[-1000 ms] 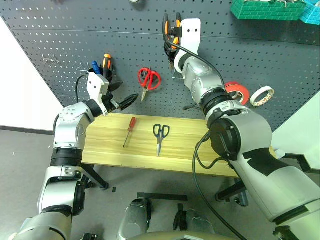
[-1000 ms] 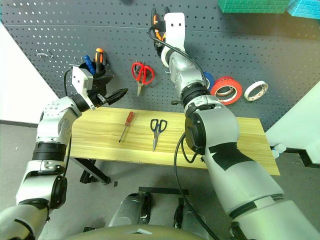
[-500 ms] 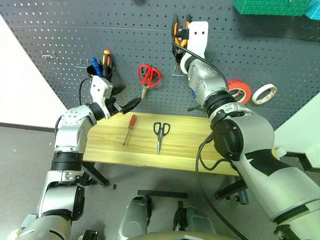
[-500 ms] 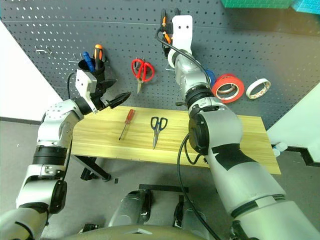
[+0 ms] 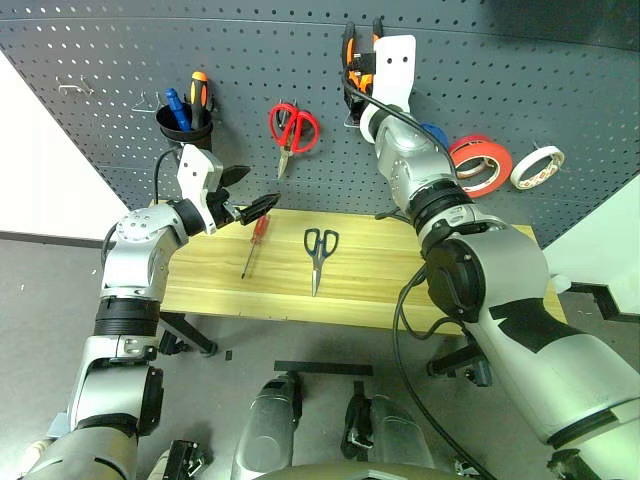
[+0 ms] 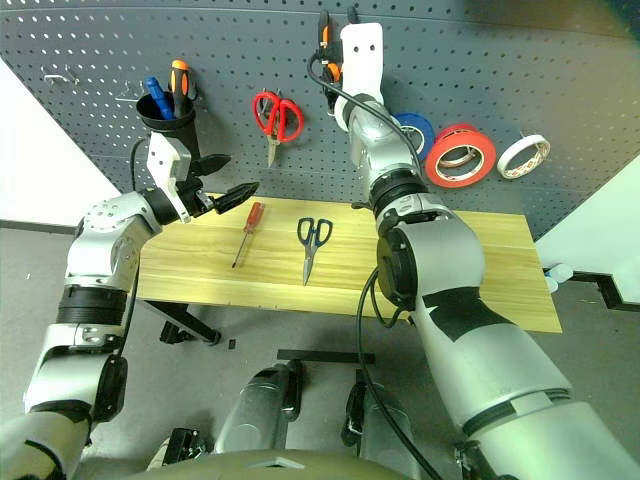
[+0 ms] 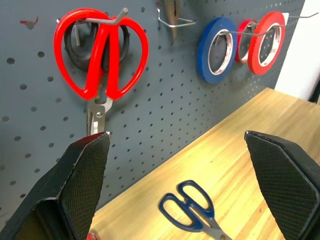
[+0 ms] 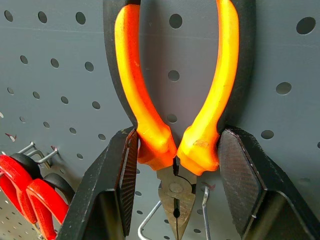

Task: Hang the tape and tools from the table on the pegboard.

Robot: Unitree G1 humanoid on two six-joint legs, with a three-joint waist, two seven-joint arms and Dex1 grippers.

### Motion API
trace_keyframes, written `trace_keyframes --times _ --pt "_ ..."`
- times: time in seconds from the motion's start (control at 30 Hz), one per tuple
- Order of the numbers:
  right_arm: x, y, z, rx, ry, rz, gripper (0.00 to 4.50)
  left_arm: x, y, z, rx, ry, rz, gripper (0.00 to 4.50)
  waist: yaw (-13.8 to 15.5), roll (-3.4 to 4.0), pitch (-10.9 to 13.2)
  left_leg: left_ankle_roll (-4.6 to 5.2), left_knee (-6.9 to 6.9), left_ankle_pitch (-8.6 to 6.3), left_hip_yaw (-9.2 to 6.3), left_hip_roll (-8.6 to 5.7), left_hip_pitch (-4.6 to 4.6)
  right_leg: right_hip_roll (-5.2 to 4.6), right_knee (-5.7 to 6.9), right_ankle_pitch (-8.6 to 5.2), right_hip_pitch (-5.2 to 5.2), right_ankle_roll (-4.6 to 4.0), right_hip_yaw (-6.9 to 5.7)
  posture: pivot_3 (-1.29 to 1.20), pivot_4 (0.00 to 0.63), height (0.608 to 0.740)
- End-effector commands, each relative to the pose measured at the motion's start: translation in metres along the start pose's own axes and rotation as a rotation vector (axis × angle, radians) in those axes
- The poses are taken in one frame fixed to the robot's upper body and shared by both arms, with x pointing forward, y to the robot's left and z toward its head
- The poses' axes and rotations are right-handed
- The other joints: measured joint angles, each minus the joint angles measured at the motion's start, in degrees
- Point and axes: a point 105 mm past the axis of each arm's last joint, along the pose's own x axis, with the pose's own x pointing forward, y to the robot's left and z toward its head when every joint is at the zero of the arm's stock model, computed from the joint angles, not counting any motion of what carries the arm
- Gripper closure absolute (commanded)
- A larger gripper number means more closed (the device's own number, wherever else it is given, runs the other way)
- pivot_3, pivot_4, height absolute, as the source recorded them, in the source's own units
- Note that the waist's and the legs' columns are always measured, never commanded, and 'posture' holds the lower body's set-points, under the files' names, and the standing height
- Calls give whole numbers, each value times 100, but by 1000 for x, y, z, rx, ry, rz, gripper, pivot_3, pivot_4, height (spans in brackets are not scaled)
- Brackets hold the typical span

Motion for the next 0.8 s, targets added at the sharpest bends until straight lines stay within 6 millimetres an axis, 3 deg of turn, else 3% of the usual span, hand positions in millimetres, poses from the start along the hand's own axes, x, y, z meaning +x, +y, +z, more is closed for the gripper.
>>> trace_keyframes --times 0.03,0.2,0.27,0.3,0.4,0.43,0.47,0.53,0.57,0.6,0.63,0.67,0.7,0.73,0.8 --pt "-1 -19 3 35 -6 -55 1552 3 1 17 41 -46 -10 0 -1 1 1 0 0 0 -3 0 -3 0 -4 0 -1 0 0 302 258 732" --pt "0 -17 12 64 -27 -42 31 3 1 15 38 -46 -10 0 -14 29 6 -1 -19 -1 -42 22 -55 52 -106 10 -20 16 -9 291 251 732" --pt "1 -14 17 71 -40 -29 31 3 1 13 37 -42 -12 0 -1 38 9 -1 -38 -1 -63 67 -134 126 -189 22 -21 23 -5 287 249 732" --pt "1 -13 20 76 -50 -19 31 3 1 13 37 -42 -12 0 9 35 9 -1 -49 -1 -33 75 -169 123 -156 23 -61 21 14 287 249 732" --pt "1 -12 32 99 -86 9 31 4 1 12 32 -44 -10 0 54 -20 21 -3 -69 1 236 50 -169 98 141 15 -162 17 267 284 235 732" --pt "1 -12 36 101 -106 19 31 5 0 11 32 -44 -9 0 23 -28 27 -7 -82 3 327 17 -134 64 175 3 -238 8 363 283 230 732" --pt "0 -11 40 106 -120 30 31 4 0 11 32 -45 -9 0 -7 -20 30 -11 -77 6 313 -11 -114 26 158 5 -252 5 364 282 227 732" --pt "-3 -7 43 113 -142 71 31 4 0 10 29 -46 -2 0 -98 31 55 -15 -8 11 48 -76 -114 2 109 14 -146 -5 225 282 218 732" --pt "-7 -4 44 115 -151 101 31 2 0 9 28 -45 5 0 -181 65 49 -17 24 8 -66 -74 -123 28 87 12 -94 -3 151 281 216 732" --pt "-12 -1 43 116 -156 124 31 2 0 8 28 -43 12 0 -180 66 25 -18 19 9 -157 -54 -151 93 -35 27 -39 19 105 280 211 732" --pt "-18 1 42 116 -155 143 31 1 1 7 29 -42 18 0 -171 60 26 -17 -69 9 -142 -27 -213 130 -52 31 -35 20 133 280 211 732" --pt "-26 3 41 115 -154 162 31 0 0 6 30 -39 23 0 -124 48 22 -21 -92 15 -107 -65 -231 94 47 -2 -58 57 217 278 200 732" --pt "-35 5 40 111 -154 175 31 -1 0 5 30 -38 26 0 -96 48 21 -30 -131 38 -104 -120 -225 83 42 -110 -54 141 293 278 197 732" --pt "-46 6 42 94 -161 187 31 -2 -1 5 23 -40 34 0 -57 44 19 -25 -159 130 -132 -173 -208 71 55 -124 -65 133 327 277 194 732" --pt "-62 7 48 90 -169 200 31 -2 -2 4 9 -42 45 0 -45 45 19 -39 -159 159 -139 -142 -217 66 43 -143 -61 107 318 269 193 732"
